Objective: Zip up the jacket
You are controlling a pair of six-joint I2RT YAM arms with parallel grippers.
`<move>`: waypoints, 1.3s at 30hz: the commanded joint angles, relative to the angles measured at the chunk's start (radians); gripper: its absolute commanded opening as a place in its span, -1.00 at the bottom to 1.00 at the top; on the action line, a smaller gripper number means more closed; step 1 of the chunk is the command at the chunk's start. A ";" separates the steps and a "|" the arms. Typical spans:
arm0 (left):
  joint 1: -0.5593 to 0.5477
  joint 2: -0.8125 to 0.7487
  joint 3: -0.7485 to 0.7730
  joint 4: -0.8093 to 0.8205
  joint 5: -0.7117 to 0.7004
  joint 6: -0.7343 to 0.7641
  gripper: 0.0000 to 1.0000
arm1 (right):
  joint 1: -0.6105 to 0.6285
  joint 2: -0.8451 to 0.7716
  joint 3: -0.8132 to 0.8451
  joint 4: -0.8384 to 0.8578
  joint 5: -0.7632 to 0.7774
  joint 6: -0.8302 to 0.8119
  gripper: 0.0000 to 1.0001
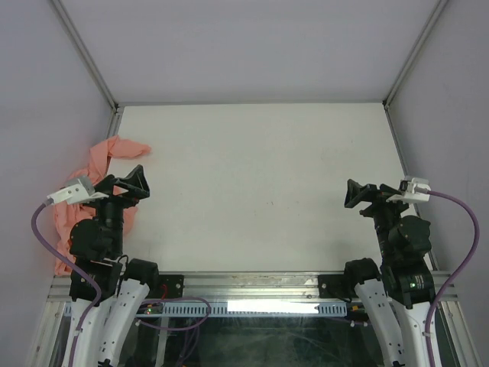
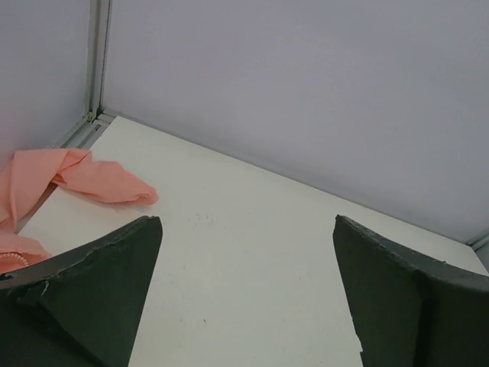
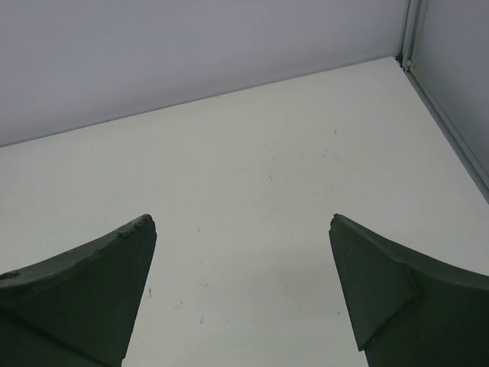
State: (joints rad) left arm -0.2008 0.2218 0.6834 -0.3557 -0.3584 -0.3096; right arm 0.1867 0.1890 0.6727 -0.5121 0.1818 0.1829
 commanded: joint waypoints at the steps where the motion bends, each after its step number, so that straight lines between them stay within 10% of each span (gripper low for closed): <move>1: 0.013 0.014 -0.002 0.049 -0.019 -0.003 0.98 | -0.007 -0.007 0.020 0.064 -0.013 0.003 0.99; 14: 0.015 0.175 0.015 0.034 -0.124 -0.029 0.98 | -0.007 0.008 0.024 0.051 -0.012 0.025 0.99; 23: 0.028 0.561 0.114 -0.030 -0.267 -0.116 0.98 | -0.005 -0.044 0.022 0.048 -0.085 0.049 0.99; 39: 0.486 1.213 0.337 -0.074 -0.260 -0.272 0.98 | 0.027 -0.132 0.012 0.047 -0.068 0.055 0.99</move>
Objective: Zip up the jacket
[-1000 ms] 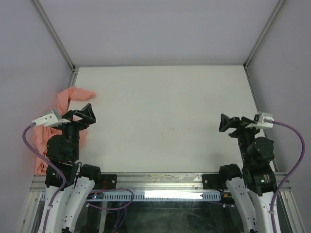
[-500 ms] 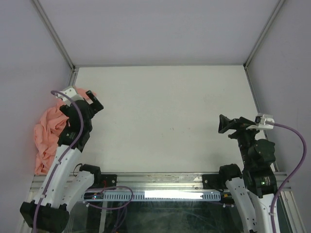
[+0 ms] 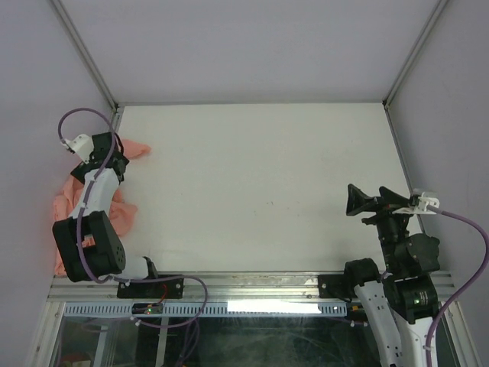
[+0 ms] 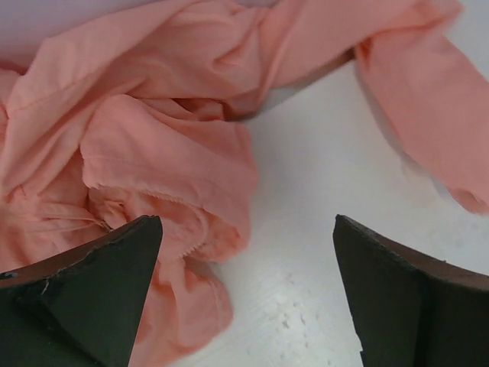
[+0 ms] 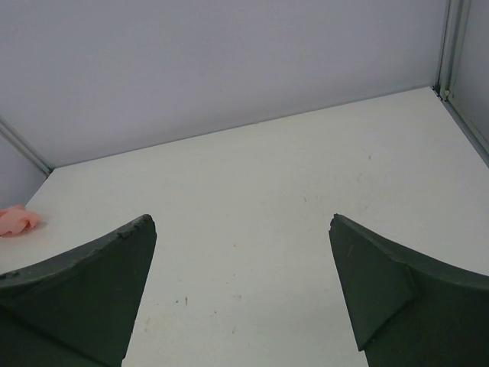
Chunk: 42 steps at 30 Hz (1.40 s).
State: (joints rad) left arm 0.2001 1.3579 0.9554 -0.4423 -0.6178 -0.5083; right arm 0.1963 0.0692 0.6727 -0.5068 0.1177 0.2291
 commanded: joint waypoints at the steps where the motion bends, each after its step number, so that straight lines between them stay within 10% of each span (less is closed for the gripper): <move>1: 0.103 0.117 0.073 0.011 -0.009 -0.083 0.98 | 0.020 -0.013 0.013 0.041 -0.003 0.009 0.99; 11: 0.274 0.361 0.090 0.010 0.176 -0.132 0.89 | 0.023 -0.018 0.008 0.045 -0.003 0.000 0.99; 17: 0.269 0.386 0.091 0.057 0.357 -0.101 -0.54 | 0.024 -0.017 0.007 0.047 0.002 -0.001 0.99; 21: 0.220 0.370 0.106 0.073 0.478 -0.100 -1.00 | 0.023 -0.014 0.006 0.050 0.002 -0.003 0.99; 42: -0.711 0.456 0.561 0.163 0.674 -0.159 -0.99 | 0.023 0.089 0.016 0.047 -0.082 -0.001 0.99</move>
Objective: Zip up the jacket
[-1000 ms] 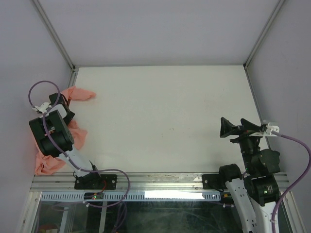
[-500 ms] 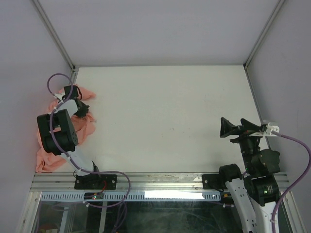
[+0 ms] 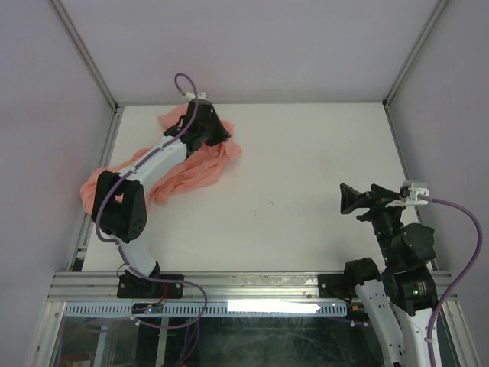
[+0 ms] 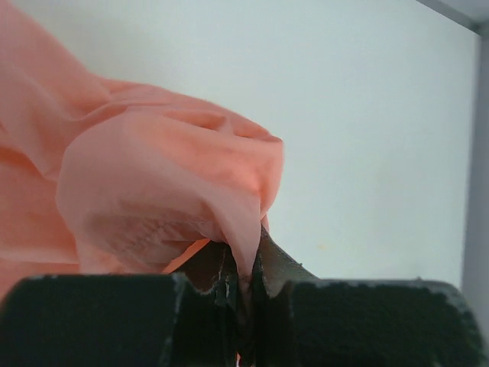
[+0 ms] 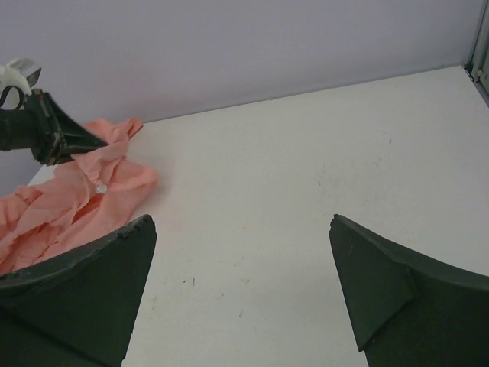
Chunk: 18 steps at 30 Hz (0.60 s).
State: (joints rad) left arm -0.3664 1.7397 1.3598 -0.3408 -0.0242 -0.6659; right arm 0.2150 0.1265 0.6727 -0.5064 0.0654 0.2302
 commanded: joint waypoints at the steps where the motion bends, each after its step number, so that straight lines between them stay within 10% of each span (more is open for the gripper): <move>1: -0.184 0.104 0.201 0.061 0.093 0.007 -0.96 | 0.004 0.037 0.018 0.043 -0.030 -0.002 0.99; 9: -0.358 0.198 0.374 0.045 0.133 0.058 -0.64 | 0.006 0.084 0.032 0.031 -0.048 -0.001 0.99; 18: -0.350 -0.044 0.128 0.059 0.041 0.095 0.30 | 0.006 0.276 0.047 0.062 -0.258 0.034 0.99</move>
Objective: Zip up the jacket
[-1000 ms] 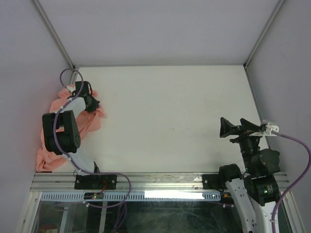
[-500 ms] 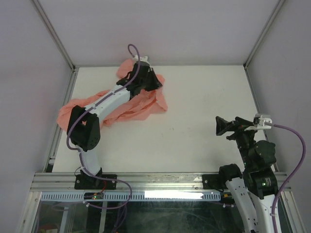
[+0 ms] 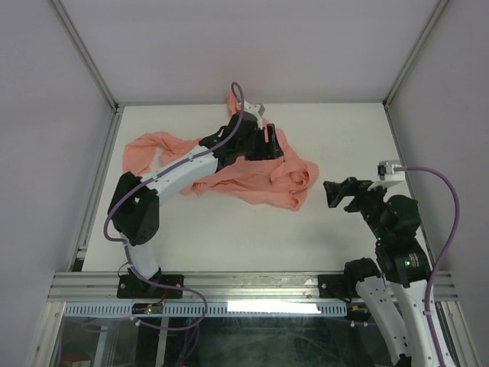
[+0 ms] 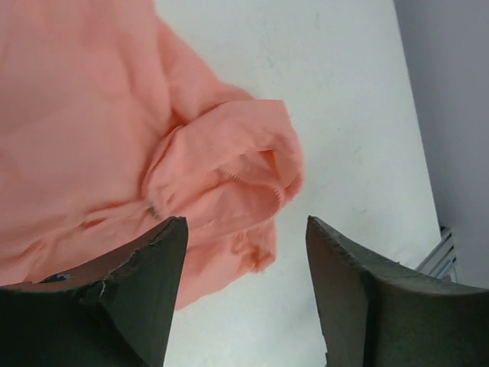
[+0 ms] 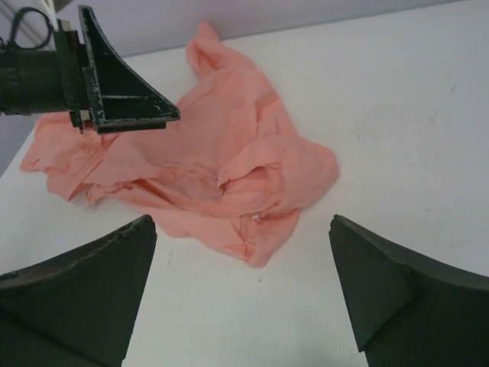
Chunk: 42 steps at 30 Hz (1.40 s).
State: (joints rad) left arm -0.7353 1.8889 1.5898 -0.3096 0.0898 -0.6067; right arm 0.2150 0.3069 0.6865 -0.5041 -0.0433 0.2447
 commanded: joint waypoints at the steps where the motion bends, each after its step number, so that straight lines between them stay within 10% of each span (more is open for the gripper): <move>1: 0.031 -0.228 -0.147 0.022 -0.094 0.040 0.35 | 0.005 0.123 0.024 0.080 -0.175 0.020 0.99; 14: 0.278 -0.573 -0.481 -0.287 -0.424 0.171 0.89 | 0.092 0.515 -0.039 0.393 -0.364 -0.012 0.93; 30: 0.359 -0.145 -0.206 -0.435 -0.538 0.383 0.96 | 0.443 0.971 0.105 0.588 -0.147 -0.303 0.91; 36: 0.419 -0.033 -0.136 -0.424 -0.448 0.385 0.61 | 0.475 1.146 0.178 0.687 -0.136 -0.379 0.91; 42: 0.444 -0.127 -0.185 -0.373 -0.362 0.393 -0.49 | 0.524 1.365 0.294 0.761 -0.073 -0.474 0.90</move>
State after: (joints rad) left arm -0.2939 1.8618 1.4128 -0.7361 -0.3462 -0.2386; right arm 0.7109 1.5715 0.8833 0.1349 -0.1749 -0.1387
